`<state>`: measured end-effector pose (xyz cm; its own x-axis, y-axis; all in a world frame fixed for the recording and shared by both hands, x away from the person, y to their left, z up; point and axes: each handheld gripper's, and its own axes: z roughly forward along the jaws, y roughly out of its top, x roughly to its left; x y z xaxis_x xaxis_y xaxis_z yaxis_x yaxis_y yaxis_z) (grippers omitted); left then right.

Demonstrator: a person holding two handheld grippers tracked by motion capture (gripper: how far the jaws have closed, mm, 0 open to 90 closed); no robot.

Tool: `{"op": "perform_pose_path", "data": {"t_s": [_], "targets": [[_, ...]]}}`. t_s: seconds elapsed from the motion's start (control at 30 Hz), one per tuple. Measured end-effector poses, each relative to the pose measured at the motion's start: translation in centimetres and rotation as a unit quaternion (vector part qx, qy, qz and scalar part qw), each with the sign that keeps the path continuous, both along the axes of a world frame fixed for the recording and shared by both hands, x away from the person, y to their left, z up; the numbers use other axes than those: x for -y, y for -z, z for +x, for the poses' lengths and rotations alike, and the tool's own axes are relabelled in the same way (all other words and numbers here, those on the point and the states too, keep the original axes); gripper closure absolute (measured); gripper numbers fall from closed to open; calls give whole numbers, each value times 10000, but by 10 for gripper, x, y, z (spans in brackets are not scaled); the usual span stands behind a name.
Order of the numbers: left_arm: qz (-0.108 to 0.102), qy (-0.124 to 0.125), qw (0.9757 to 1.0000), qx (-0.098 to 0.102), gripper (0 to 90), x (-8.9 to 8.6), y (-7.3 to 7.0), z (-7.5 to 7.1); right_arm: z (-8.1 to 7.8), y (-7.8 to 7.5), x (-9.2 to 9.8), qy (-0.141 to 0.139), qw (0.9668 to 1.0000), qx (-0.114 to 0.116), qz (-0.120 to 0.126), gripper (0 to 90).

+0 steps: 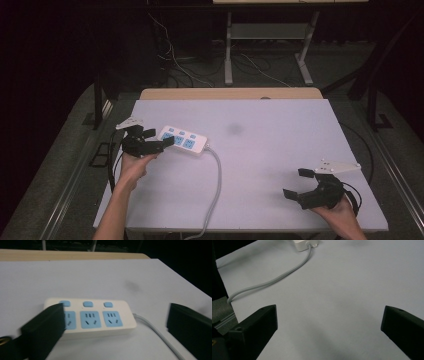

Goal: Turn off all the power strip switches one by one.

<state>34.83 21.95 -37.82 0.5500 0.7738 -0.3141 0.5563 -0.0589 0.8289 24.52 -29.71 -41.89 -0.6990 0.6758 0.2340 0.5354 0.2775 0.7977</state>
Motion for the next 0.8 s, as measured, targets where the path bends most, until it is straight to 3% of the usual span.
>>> {"op": "perform_pose_path", "data": {"t_s": [0.2, 0.27, 0.63, 0.8], "targets": [[137, 256, 9995, 138, 0, 9, -2, -23, 0, -1, -1, -39, 10000, 12, 17, 6], [32, 334, 9993, 176, 0, 11, -1, -31, 0, -1, -1, -40, 10000, 19, 22, 6], [-34, 654, 9976, 222, 0, 22, 20, -63, -1, -2, 0, -57, 9999, 1, 146, 6], [38, 773, 9968, 217, 0, 28, 27, -77, -2, -2, 1, -33, 9998, 4, 217, 6]]}}
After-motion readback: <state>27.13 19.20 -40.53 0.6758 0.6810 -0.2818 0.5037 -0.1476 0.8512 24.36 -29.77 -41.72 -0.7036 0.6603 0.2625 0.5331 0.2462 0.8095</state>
